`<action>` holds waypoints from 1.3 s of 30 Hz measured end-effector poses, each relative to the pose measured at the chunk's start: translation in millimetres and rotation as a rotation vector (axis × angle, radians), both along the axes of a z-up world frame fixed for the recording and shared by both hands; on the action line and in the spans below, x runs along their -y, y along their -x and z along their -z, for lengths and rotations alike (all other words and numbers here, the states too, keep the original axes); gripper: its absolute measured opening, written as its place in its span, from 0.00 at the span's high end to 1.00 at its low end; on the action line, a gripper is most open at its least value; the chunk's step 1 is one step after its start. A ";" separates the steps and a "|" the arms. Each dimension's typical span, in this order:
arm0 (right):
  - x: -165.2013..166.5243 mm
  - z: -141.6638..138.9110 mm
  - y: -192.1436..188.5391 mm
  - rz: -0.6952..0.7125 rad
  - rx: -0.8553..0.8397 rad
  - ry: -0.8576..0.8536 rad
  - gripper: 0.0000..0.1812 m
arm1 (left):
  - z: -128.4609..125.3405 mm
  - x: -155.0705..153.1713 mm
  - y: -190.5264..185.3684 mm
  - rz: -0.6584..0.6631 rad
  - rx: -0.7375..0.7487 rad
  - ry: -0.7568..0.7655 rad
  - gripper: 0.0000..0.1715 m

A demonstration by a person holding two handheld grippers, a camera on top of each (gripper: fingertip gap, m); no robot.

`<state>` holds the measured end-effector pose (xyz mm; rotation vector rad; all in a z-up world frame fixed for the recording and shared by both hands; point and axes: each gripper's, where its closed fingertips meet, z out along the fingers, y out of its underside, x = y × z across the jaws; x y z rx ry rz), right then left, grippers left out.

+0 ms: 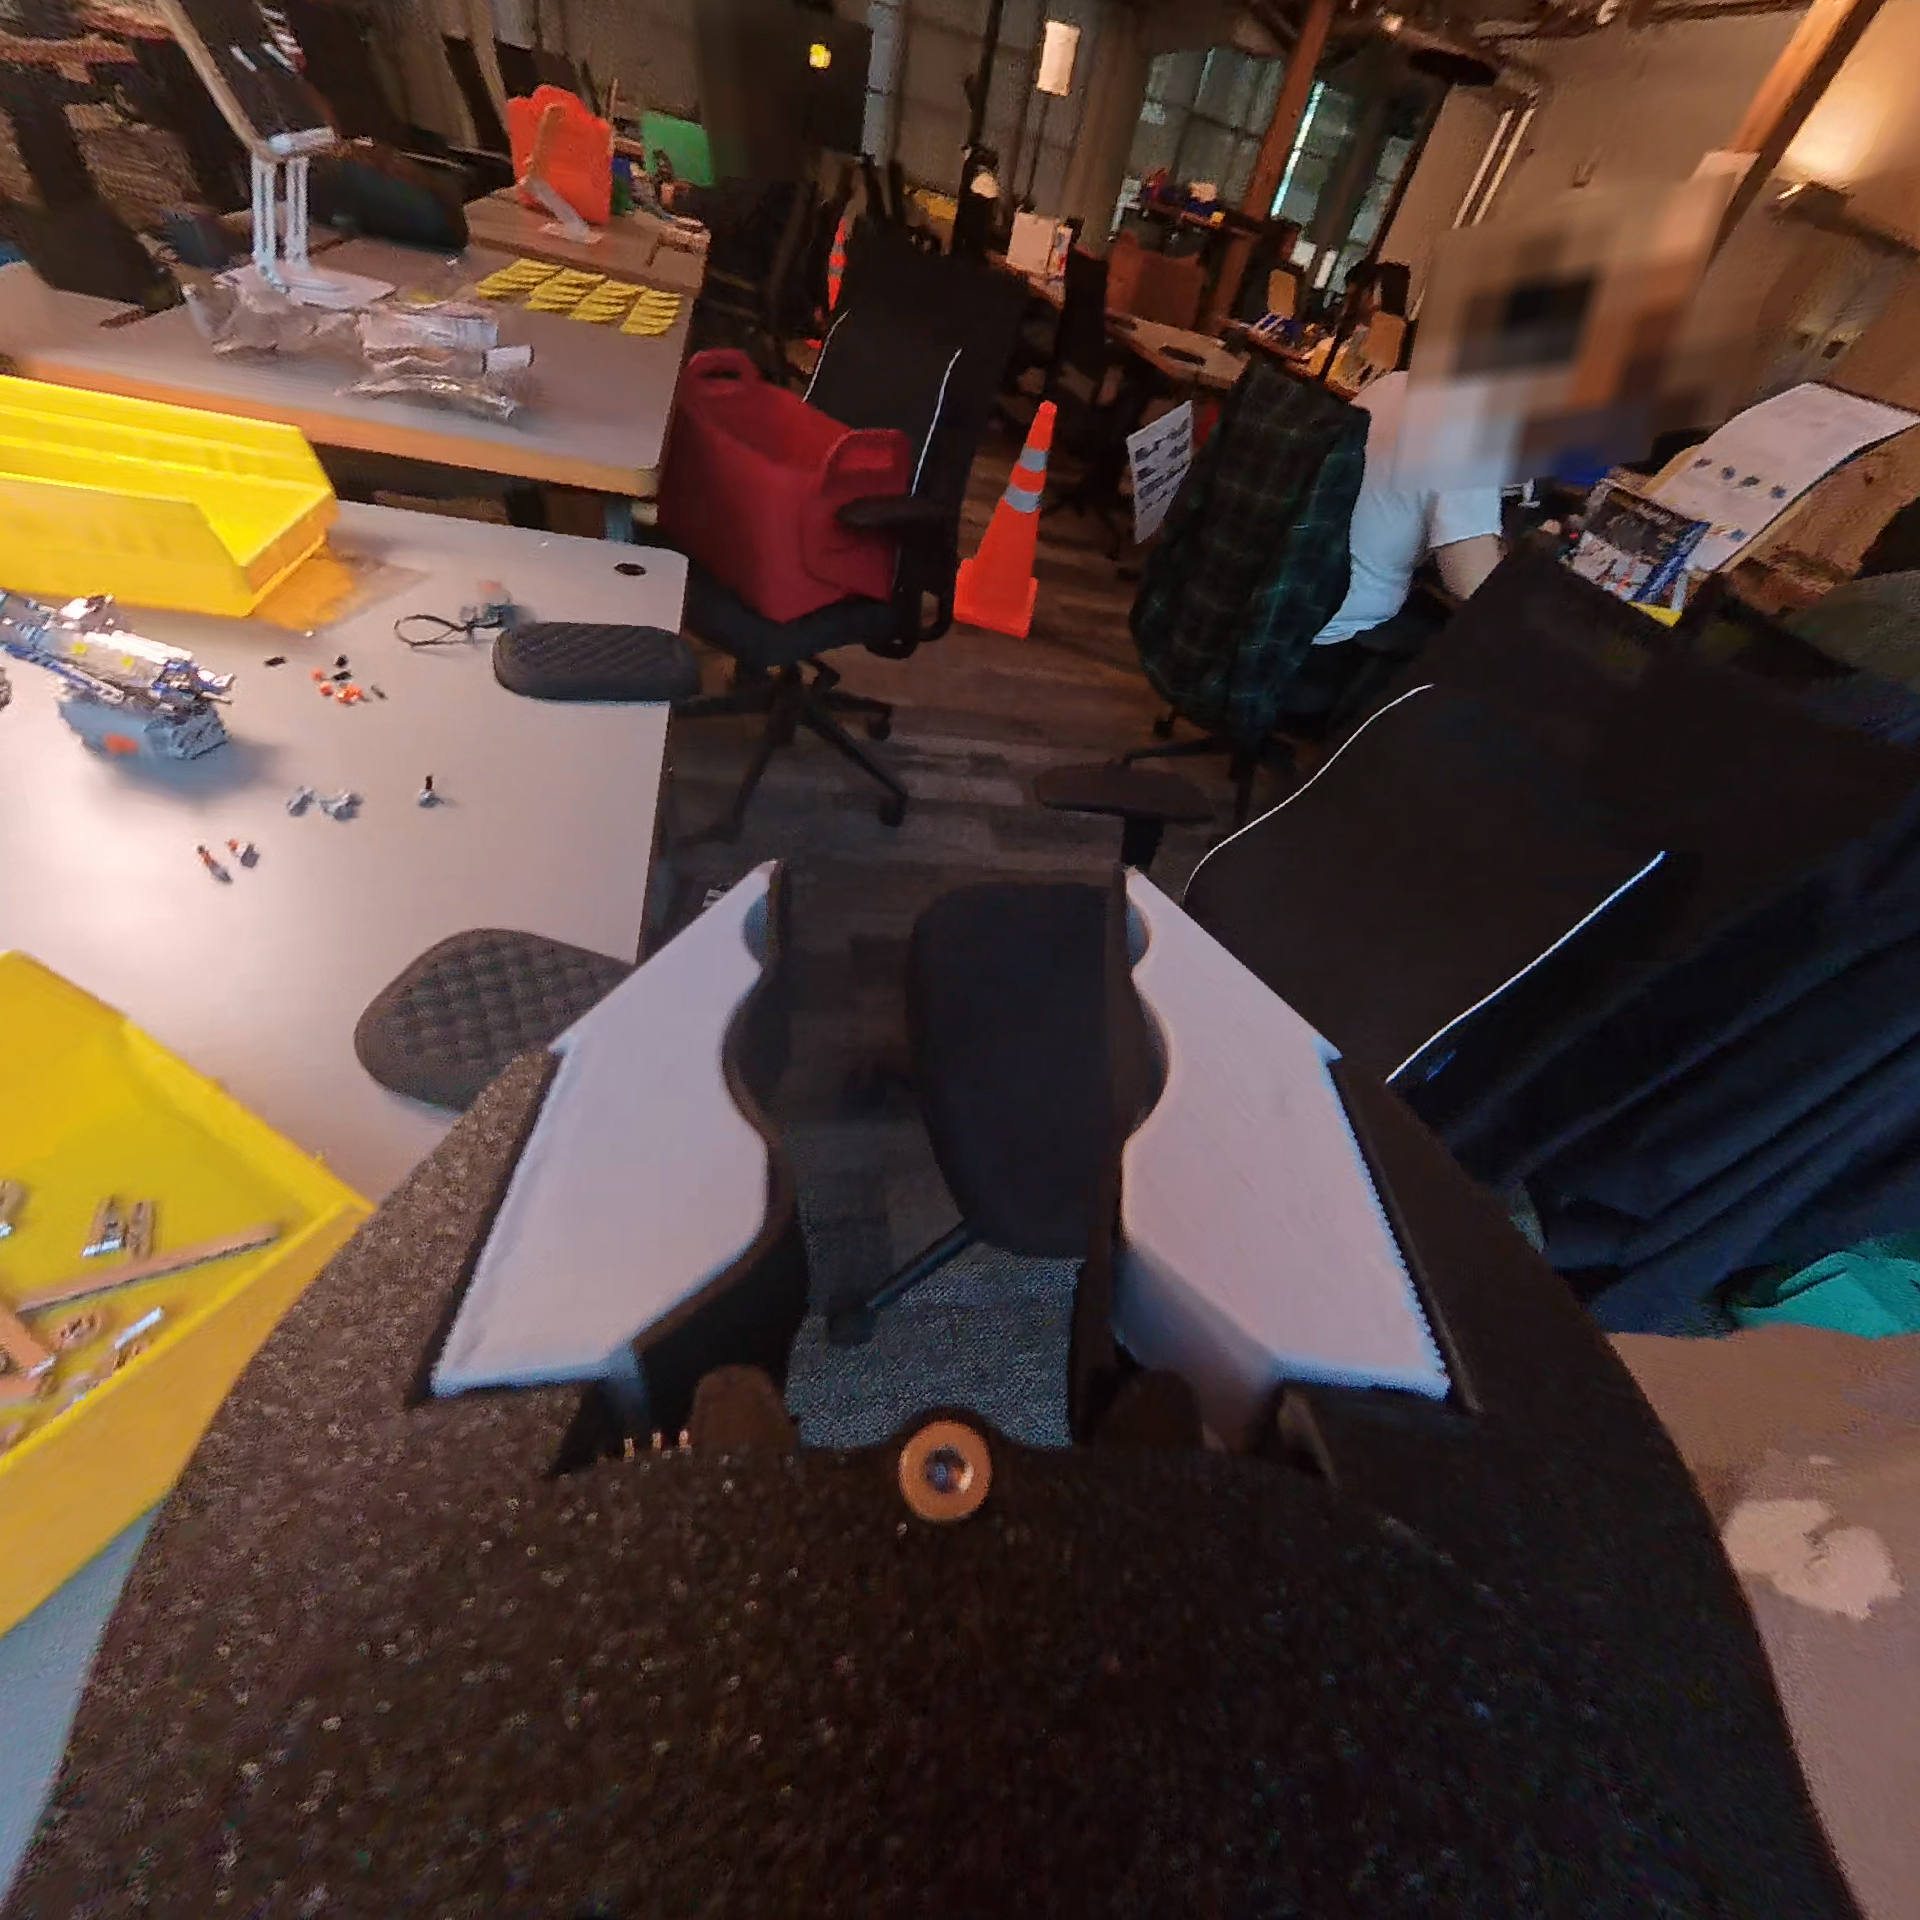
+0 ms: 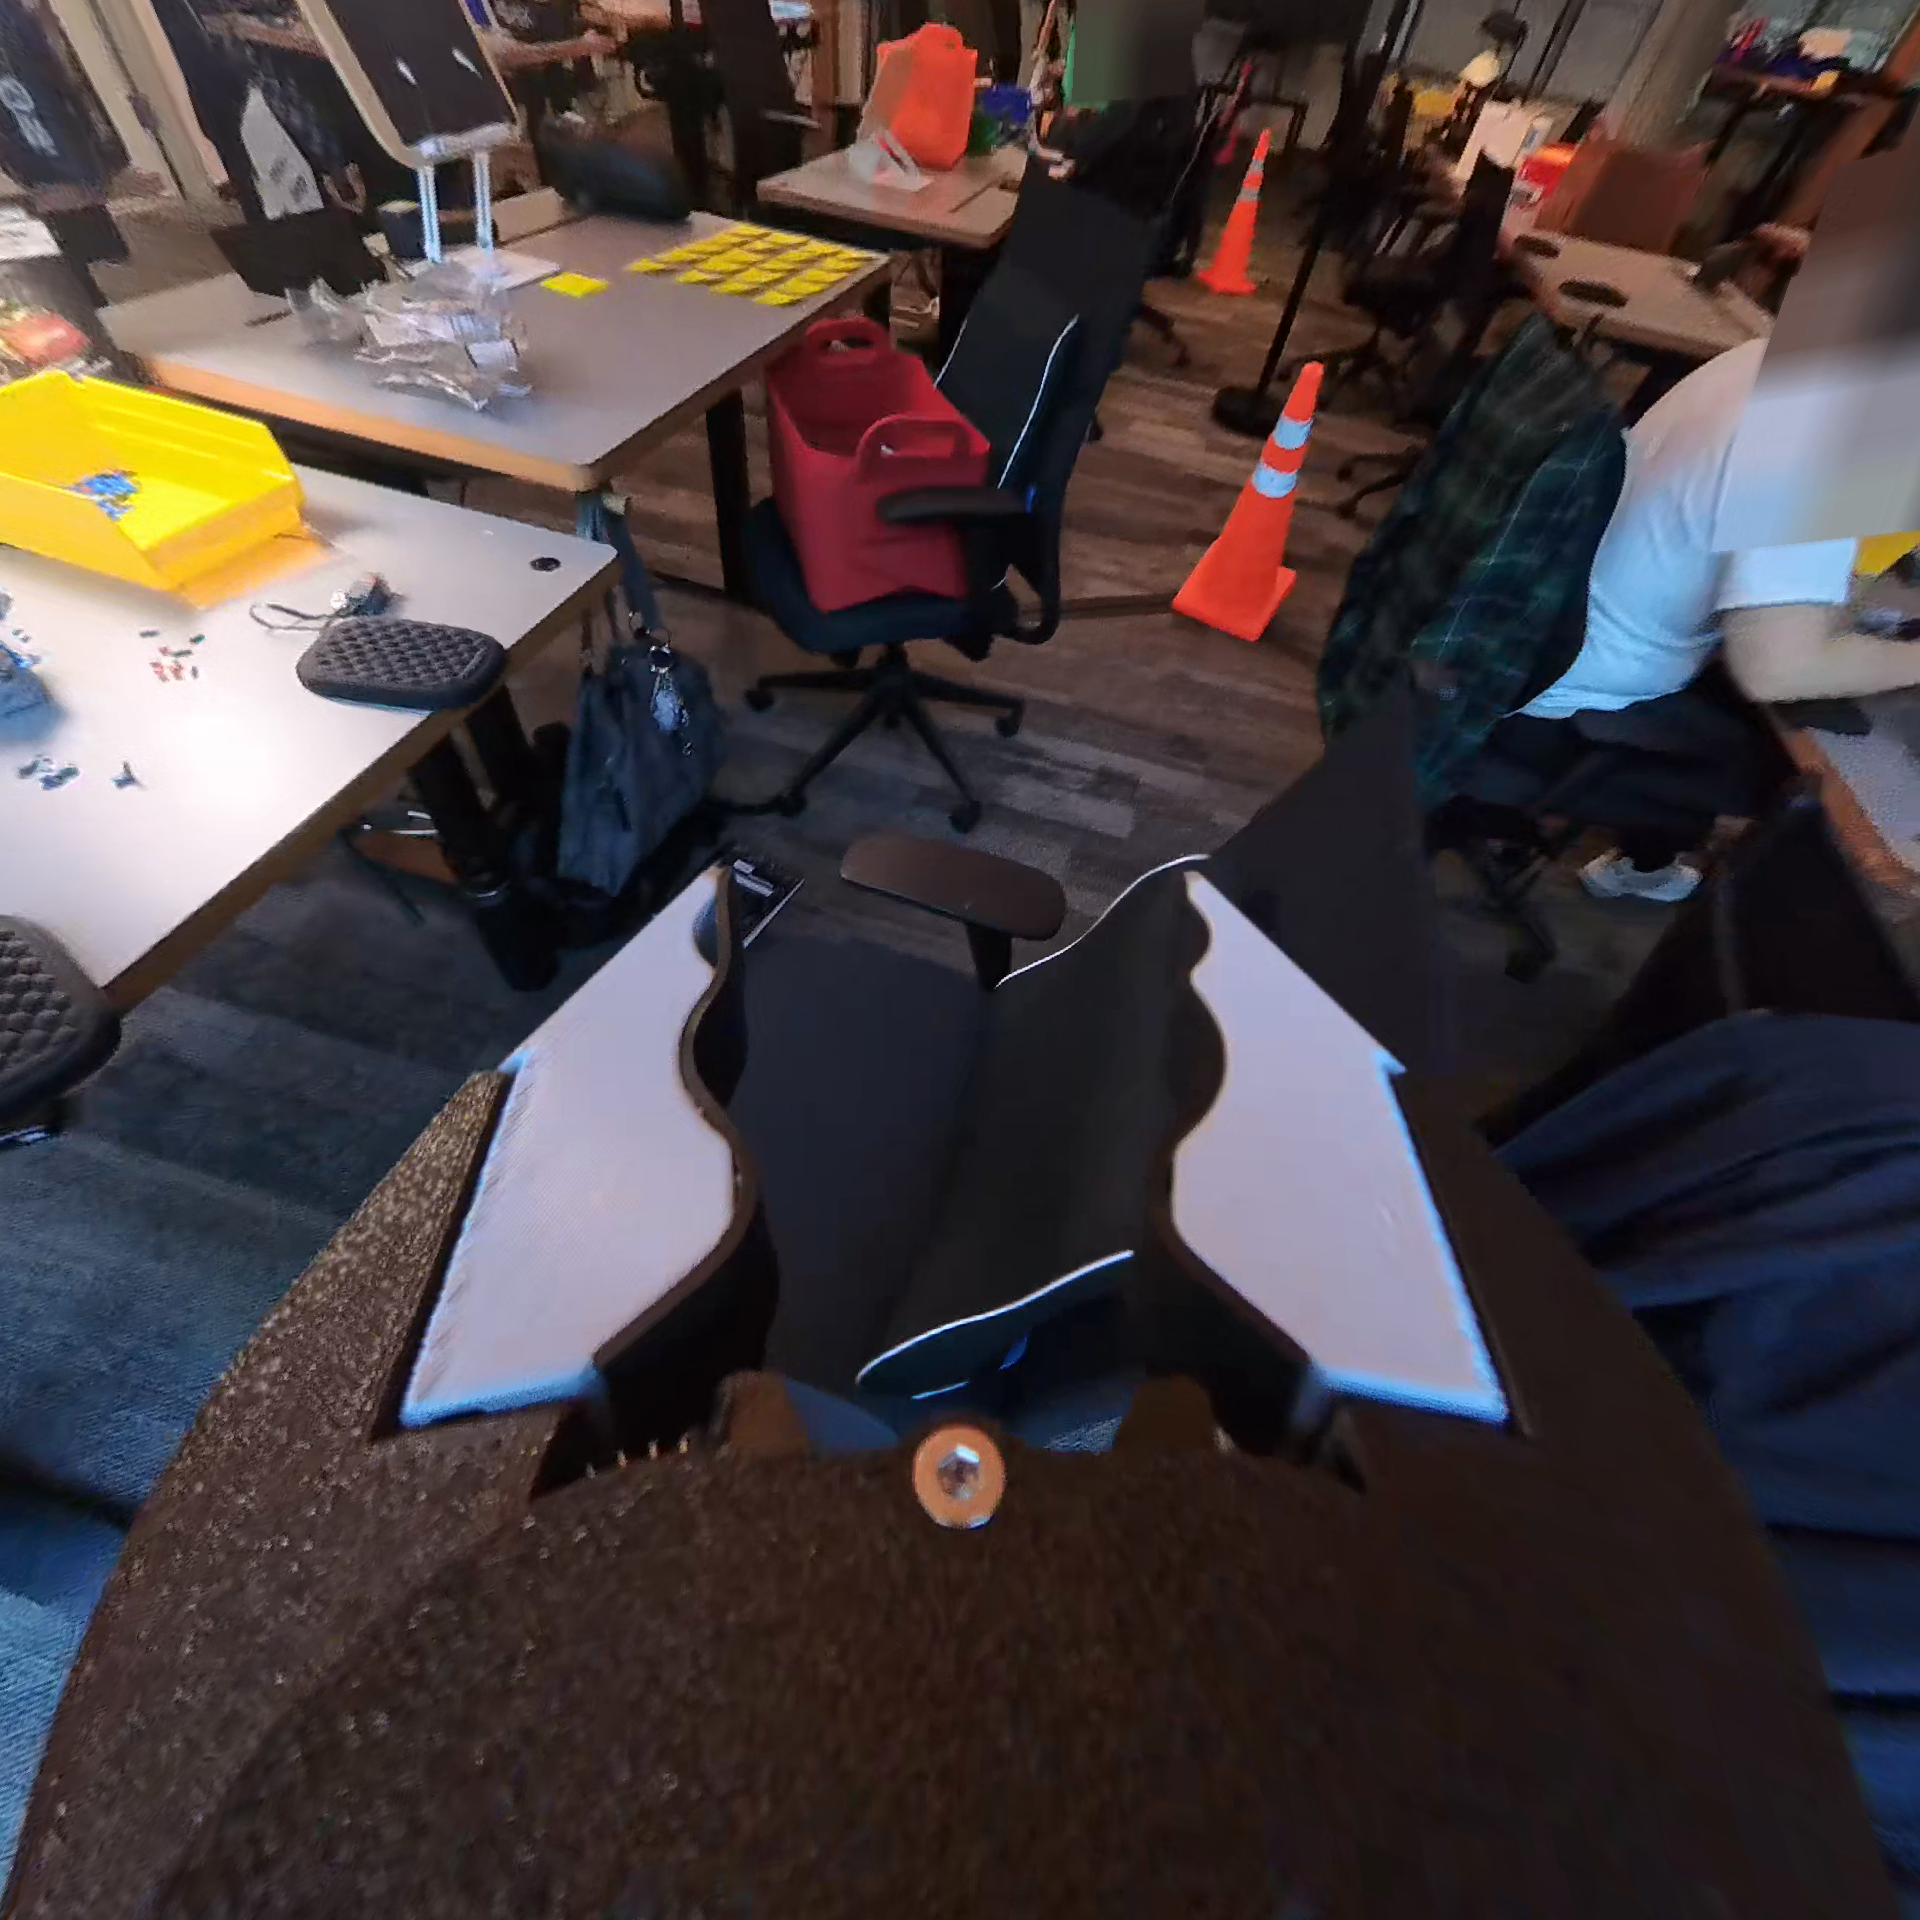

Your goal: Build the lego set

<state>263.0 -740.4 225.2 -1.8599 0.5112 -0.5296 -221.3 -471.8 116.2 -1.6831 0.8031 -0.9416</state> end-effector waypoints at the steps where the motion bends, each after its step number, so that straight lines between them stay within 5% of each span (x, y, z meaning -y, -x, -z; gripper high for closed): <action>1: 5.1 -6.4 0.7 -0.004 0.018 0.008 0.55 | 1.6 1.6 -0.7 -0.007 0.001 0.001 0.65; 7: 61.9 -1.8 38.2 -0.079 0.050 0.061 0.53 | 1.3 11.0 -51.6 0.121 -0.064 -0.050 0.64; 13: 146.4 22.9 74.0 -0.107 -0.081 -0.023 0.53 | 4.5 69.0 -136.9 0.324 -0.170 -0.042 0.65; 21: 134.9 33.4 36.9 -0.176 -0.176 -0.122 0.53 | -10.0 129.2 -247.1 0.409 -0.100 -0.019 0.66; 26: 101.5 29.7 -36.9 -0.099 -0.141 -0.117 0.53 | 4.4 80.5 -320.7 0.392 -0.029 -0.068 0.66; 33: 45.3 34.8 -160.8 -0.143 -0.118 0.016 0.51 | -27.2 -1.3 -372.2 0.213 0.086 -0.078 0.65; 36: 25.9 66.7 -232.6 -0.100 -0.157 0.097 0.47 | -18.8 -33.9 -366.9 0.169 -0.014 -0.139 0.65; 39: 18.9 122.3 -307.9 -0.051 -0.381 0.203 0.37 | -12.0 -72.4 -349.2 0.084 -0.117 -0.157 0.65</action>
